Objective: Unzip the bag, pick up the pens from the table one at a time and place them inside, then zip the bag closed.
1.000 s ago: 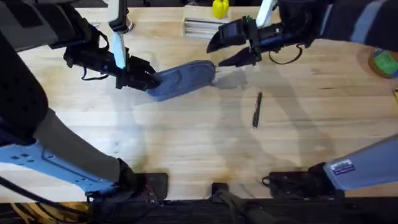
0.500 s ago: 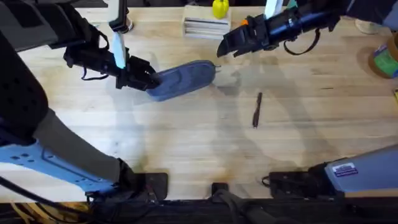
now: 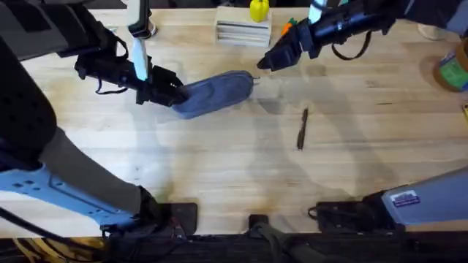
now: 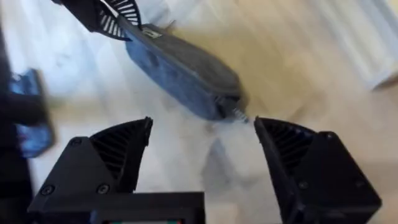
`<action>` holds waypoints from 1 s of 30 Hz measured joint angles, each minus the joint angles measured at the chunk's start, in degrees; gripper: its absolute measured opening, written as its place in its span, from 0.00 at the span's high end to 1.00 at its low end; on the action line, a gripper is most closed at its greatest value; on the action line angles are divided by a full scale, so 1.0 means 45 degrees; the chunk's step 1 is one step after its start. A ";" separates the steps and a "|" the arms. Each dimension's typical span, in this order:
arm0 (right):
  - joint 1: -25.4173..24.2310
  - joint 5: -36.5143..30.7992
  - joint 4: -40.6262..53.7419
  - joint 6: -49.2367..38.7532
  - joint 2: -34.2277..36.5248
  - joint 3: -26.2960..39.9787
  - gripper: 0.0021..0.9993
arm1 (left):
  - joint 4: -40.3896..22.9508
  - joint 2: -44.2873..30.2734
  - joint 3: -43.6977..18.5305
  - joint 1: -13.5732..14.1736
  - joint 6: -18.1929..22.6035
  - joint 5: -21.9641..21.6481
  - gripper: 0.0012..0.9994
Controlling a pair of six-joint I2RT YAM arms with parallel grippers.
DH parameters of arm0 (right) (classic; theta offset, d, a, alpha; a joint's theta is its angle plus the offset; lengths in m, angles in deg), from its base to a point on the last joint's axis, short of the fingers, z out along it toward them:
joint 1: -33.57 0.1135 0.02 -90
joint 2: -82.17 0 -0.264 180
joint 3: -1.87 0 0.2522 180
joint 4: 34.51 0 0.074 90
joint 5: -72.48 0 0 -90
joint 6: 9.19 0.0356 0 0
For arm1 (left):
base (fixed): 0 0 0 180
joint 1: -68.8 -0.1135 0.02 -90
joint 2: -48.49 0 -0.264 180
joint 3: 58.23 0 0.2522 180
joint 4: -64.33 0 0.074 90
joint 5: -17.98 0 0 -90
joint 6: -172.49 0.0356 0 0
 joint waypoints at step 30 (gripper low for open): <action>0.0057 -0.0085 -0.0762 -1.0116 0.0789 0.0005 0.01 | 0.0005 0.0000 0.0002 0.0000 0.0000 0.0000 0.96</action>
